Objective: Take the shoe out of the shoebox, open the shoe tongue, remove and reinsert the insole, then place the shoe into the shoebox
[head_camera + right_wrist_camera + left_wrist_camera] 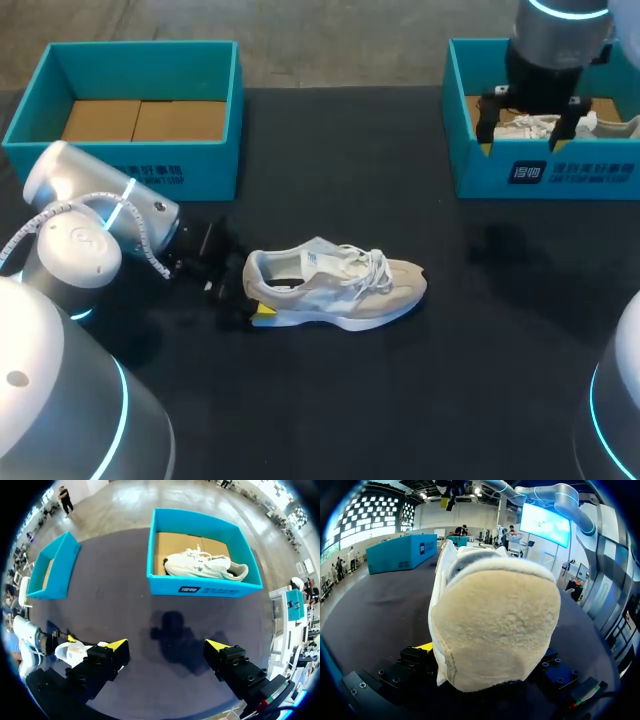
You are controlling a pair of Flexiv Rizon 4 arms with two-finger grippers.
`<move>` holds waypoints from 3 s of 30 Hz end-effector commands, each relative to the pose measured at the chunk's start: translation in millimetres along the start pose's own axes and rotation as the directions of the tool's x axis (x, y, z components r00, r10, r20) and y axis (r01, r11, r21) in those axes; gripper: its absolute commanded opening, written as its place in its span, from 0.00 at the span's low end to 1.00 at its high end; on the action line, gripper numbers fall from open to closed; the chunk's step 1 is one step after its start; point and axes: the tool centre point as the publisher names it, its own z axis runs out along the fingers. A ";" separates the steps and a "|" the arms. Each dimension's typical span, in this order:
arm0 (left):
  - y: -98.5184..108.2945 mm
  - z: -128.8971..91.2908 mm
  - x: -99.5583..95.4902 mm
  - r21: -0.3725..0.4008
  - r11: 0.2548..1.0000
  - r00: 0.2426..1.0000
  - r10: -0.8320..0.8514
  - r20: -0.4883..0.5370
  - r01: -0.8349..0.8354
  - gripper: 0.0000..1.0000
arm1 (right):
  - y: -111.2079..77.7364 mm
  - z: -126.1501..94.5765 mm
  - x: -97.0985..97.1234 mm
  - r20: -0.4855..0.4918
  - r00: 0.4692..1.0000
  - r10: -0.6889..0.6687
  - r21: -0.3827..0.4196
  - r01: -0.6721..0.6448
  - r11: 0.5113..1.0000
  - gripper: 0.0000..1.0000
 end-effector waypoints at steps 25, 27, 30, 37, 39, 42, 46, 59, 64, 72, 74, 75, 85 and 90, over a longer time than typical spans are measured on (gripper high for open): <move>4.2 3.2 -4.4 -0.003 1.000 1.000 -0.001 0.000 0.001 0.00 | -5.9 -19.7 84.1 0.041 0.998 0.043 -0.056 -0.041 0.998 1.00; 4.2 3.2 -4.4 -0.003 1.000 1.000 -0.001 0.000 0.001 0.00 | -8.9 -21.2 97.7 0.057 0.997 0.054 -0.046 -0.052 0.998 1.00; 4.2 3.2 -4.4 -0.003 1.000 1.000 -0.001 0.000 0.001 0.00 | -16.2 -21.9 117.0 0.060 0.995 0.074 -0.039 -0.072 0.997 1.00; 4.2 3.2 -4.4 -0.003 1.000 1.000 -0.001 0.000 0.001 0.00 | -40.2 -16.4 162.0 0.079 0.992 0.097 -0.014 -0.096 0.995 1.00; 4.2 3.2 -4.4 -0.003 1.000 1.000 -0.001 0.000 0.001 0.00 | -45.9 -13.6 174.4 0.072 0.993 0.094 0.002 -0.094 0.996 1.00; 4.2 3.2 -4.4 -0.003 1.000 1.000 -0.001 0.000 0.001 0.00 | -53.0 -11.0 193.8 0.080 0.993 0.089 0.014 -0.090 0.996 1.00; 4.2 3.2 -4.4 -0.003 1.000 1.000 -0.001 0.000 0.001 0.00 | -60.1 -9.2 219.0 0.078 0.994 0.080 0.021 -0.082 0.996 1.00; 4.2 3.2 -4.4 -0.003 1.000 1.000 -0.001 0.000 0.001 0.00 | -80.6 6.7 269.0 0.094 0.991 0.099 0.036 -0.103 0.994 1.00; 4.2 3.2 -4.4 -0.003 1.000 1.000 -0.001 0.000 0.001 0.00 | -88.8 10.6 274.1 0.118 0.984 0.136 0.046 -0.142 0.989 1.00; 4.2 3.2 -4.4 -0.003 1.000 1.000 -0.001 0.000 0.001 0.00 | -88.8 10.6 274.1 0.118 0.984 0.136 0.046 -0.142 0.989 1.00; 4.2 3.2 -4.4 -0.003 1.000 1.000 -0.001 0.000 0.001 0.00 | -88.8 10.6 274.1 0.118 0.984 0.136 0.046 -0.142 0.989 1.00; 4.2 3.2 -4.4 -0.003 1.000 1.000 -0.001 0.000 0.001 0.00 | -88.8 10.6 274.1 0.118 0.984 0.136 0.046 -0.142 0.989 1.00; 4.2 3.2 -4.4 -0.003 1.000 1.000 -0.001 0.000 0.001 0.00 | -93.6 15.7 275.1 0.122 0.984 0.128 0.048 -0.134 0.990 1.00; 4.2 3.2 -4.4 -0.003 1.000 1.000 -0.001 0.000 0.001 0.00 | -100.2 17.5 276.3 0.128 0.982 0.139 0.035 -0.144 0.989 1.00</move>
